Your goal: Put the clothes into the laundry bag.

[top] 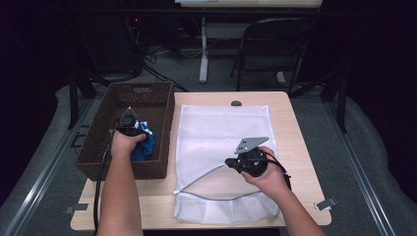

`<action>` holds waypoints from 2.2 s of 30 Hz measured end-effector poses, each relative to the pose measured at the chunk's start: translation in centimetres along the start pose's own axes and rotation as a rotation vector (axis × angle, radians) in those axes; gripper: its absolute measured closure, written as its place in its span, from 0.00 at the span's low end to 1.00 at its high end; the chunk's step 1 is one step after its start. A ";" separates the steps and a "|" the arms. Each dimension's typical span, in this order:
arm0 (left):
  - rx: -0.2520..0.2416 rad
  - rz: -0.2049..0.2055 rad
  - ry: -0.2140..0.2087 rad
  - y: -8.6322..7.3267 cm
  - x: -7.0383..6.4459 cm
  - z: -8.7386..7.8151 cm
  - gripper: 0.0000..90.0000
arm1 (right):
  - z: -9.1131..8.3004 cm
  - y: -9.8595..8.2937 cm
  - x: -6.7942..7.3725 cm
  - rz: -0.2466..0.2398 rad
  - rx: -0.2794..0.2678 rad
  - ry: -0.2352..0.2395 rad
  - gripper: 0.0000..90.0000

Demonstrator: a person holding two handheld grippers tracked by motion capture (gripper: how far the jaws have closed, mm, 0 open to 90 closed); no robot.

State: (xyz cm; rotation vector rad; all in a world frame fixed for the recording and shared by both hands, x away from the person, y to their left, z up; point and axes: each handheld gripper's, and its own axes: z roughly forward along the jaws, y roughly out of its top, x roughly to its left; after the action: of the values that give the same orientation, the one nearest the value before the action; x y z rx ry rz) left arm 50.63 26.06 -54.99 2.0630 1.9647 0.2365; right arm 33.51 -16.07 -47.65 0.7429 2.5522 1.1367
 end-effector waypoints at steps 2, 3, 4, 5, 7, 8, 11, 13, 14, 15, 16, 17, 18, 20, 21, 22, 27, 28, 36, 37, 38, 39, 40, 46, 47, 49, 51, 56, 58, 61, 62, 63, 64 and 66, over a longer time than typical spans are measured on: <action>-0.006 0.002 0.001 0.0 -0.1 0.0 0.19 | 0.0 0.0 0.0 0.000 0.000 0.000 0.99; -0.005 0.000 0.002 0.0 -0.1 0.0 0.20 | 0.0 0.0 0.0 -0.003 0.000 0.001 0.99; -0.003 -0.006 0.002 0.0 0.0 -0.1 0.21 | 0.0 0.0 0.0 -0.003 0.000 0.001 0.99; -0.005 -0.007 0.006 0.0 0.0 -0.1 0.23 | 0.0 0.0 0.0 -0.004 0.001 0.000 0.99; -0.008 -0.007 0.004 0.0 0.0 -0.1 0.24 | 0.0 0.0 0.0 -0.004 0.001 0.001 0.99; -0.008 -0.011 0.005 0.0 0.0 -0.1 0.24 | 0.0 0.0 0.0 -0.002 0.000 0.001 0.99; -0.011 -0.017 0.011 0.0 0.1 -0.1 0.26 | 0.0 0.0 0.0 0.002 -0.001 0.001 0.99; -0.011 -0.018 0.015 0.1 0.2 -0.2 0.30 | 0.0 0.0 0.0 0.003 -0.001 0.001 0.99; -0.014 -0.024 0.012 0.0 0.1 -0.3 0.33 | -0.1 0.0 0.0 0.003 -0.001 0.001 0.99; -0.015 -0.021 0.012 0.0 0.1 -0.3 0.36 | -0.1 0.0 0.0 0.001 -0.002 0.001 0.99; -0.017 -0.024 0.010 0.0 0.1 -0.4 0.38 | -0.1 0.0 0.0 0.001 -0.002 0.001 0.99; -0.020 -0.026 0.014 0.0 0.1 -0.5 0.41 | -0.1 0.0 0.0 0.002 -0.002 0.001 0.99; -0.025 -0.025 0.011 0.0 0.1 -0.6 0.47 | -0.1 0.0 0.0 0.002 -0.002 0.001 0.99; -0.022 -0.024 0.005 0.0 -0.1 -0.6 0.53 | 0.0 0.0 0.0 0.002 -0.002 0.000 0.99; -0.027 -0.021 0.003 0.0 -0.1 -0.6 0.54 | 0.0 0.0 0.0 0.002 -0.001 0.000 0.99; -0.024 -0.012 0.005 0.0 -0.1 -0.7 0.57 | 0.0 0.0 0.0 -0.001 -0.001 0.000 0.99; -0.027 -0.008 -0.011 -0.1 0.0 -0.8 0.65 | 0.0 0.0 0.0 0.002 -0.001 -0.001 0.99; -0.028 -0.007 -0.014 -0.1 0.0 -0.8 0.66 | 0.0 0.0 0.0 0.001 -0.001 0.000 0.99; -0.027 -0.004 0.003 0.1 -0.2 -1.2 0.71 | -0.2 0.0 -0.1 -0.001 -0.006 -0.001 0.99; -0.024 -0.014 0.001 0.1 -0.3 -1.2 0.71 | -0.2 0.0 -0.1 -0.001 -0.006 -0.002 0.99; -0.018 -0.021 0.001 0.1 -0.3 -1.3 0.71 | -0.2 0.0 -0.1 -0.001 -0.007 -0.002 0.99; -0.020 -0.023 0.002 0.2 -0.3 -1.4 0.71 | -0.2 0.0 -0.1 -0.001 -0.007 -0.003 0.99; -0.018 -0.027 0.001 0.2 -0.2 -1.4 0.71 | -0.2 0.0 -0.1 -0.001 -0.008 -0.002 0.99; -0.031 -0.024 -0.005 0.3 -0.1 -2.1 0.71 | -0.2 0.0 -0.1 0.002 -0.009 -0.003 0.99; -0.033 -0.022 -0.007 0.3 -0.2 -2.3 0.71 | -0.2 0.0 -0.1 0.000 -0.009 -0.004 0.99; -0.043 -0.018 -0.008 0.3 -0.1 -2.6 0.71 | -0.3 0.0 0.0 0.002 -0.009 -0.005 0.99; -0.048 -0.023 -0.019 0.2 0.0 -3.0 0.71 | -0.3 0.0 0.0 0.001 -0.010 -0.004 0.99; -0.074 -0.023 -0.035 0.1 0.2 -4.0 0.71 | -0.2 0.1 0.0 -0.004 -0.010 -0.003 0.99; -0.083 -0.022 -0.040 0.0 0.4 -4.3 0.71 | -0.2 0.1 0.0 -0.004 -0.009 -0.004 0.99; -0.096 -0.021 -0.047 -0.1 0.6 -4.9 0.71 | -0.2 0.1 0.0 0.000 -0.009 -0.006 0.99; -0.107 -0.018 -0.052 -0.2 0.7 -5.1 0.71 | -0.2 0.1 -0.1 0.000 -0.009 -0.006 0.99; -0.113 -0.016 -0.052 -0.2 0.8 -5.3 0.71 | -0.2 0.1 -0.1 0.000 -0.009 -0.006 0.99; -0.115 -0.016 -0.055 -0.3 0.8 -5.5 0.71 | -0.2 0.1 -0.1 -0.001 -0.008 -0.007 0.99; -0.125 -0.012 -0.058 -0.4 0.9 -5.9 0.71 | -0.2 0.1 -0.1 -0.003 -0.008 -0.008 0.99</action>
State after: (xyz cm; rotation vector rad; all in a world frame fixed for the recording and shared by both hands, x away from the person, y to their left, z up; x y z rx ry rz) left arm 48.49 27.50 -49.62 1.9575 1.8779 0.2863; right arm 33.50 -16.17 -47.46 0.7406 2.5400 1.1404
